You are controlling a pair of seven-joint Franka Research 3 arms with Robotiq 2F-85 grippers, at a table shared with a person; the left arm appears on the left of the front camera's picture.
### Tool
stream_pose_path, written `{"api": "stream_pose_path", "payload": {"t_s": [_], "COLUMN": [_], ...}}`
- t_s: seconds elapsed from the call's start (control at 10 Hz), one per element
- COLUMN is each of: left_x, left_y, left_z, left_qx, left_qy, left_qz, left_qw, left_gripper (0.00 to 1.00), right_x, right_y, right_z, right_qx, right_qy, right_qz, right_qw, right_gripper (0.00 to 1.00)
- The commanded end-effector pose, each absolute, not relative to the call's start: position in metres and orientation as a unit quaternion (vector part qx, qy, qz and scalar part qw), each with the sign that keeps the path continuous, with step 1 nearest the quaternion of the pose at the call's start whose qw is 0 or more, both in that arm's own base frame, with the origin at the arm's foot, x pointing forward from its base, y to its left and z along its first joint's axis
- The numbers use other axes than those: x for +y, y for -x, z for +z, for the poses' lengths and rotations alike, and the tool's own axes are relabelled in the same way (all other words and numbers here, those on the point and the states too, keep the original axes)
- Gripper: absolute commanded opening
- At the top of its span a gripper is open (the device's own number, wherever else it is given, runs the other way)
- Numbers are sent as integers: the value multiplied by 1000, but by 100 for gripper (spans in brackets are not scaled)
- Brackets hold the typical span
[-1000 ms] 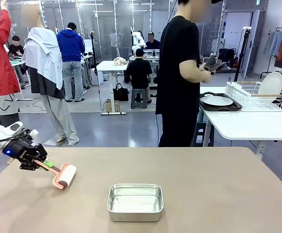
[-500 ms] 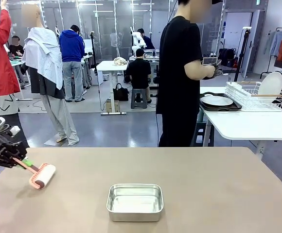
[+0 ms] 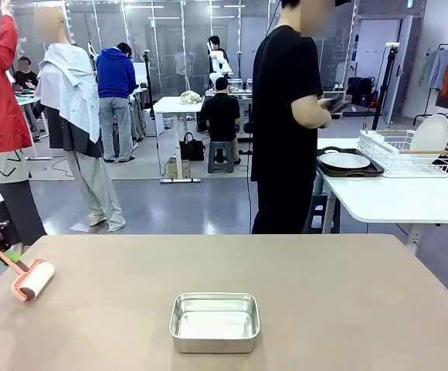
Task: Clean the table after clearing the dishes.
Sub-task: When the right (or left) Handle tray is removed, use the right hand (or left hand) to clean the right (or left) side of the table with the Lint Roller.
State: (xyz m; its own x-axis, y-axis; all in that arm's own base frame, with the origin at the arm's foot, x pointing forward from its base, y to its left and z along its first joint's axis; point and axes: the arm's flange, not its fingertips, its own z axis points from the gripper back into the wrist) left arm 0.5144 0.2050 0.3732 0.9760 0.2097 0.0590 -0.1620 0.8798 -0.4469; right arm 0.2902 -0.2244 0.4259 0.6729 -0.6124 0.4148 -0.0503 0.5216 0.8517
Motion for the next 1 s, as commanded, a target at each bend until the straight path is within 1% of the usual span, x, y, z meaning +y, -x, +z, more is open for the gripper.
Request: {"api": "stream_pose_path", "payload": {"t_s": [0.0,0.3,0.5,0.7,0.9], "left_x": [213,203,193,176,169], "left_y": [-489,-460,-447,-433,-416], "left_z": [336,391,423,467,512], "left_qx": [-42,-76,-96,-143,-198], "left_qy": [120,54,32,18,25], "left_qz": [126,140,147,138,136], "left_qw": [984,986,984,980,970], "left_gripper": [21,21,21,21,21], "right_x": [-223,-223,-223,-223,-223], "right_y": [-290,-290,-290,-290,-290], "right_z": [426,426,426,426,426], "right_qx": [-367,-367,-367,-367,-367], "right_qy": [-459,-459,-459,-459,-459], "right_qz": [-176,-176,-176,-176,-176], "right_qw": [790,790,790,790,790], "right_gripper": [100,100,100,100,100]}}
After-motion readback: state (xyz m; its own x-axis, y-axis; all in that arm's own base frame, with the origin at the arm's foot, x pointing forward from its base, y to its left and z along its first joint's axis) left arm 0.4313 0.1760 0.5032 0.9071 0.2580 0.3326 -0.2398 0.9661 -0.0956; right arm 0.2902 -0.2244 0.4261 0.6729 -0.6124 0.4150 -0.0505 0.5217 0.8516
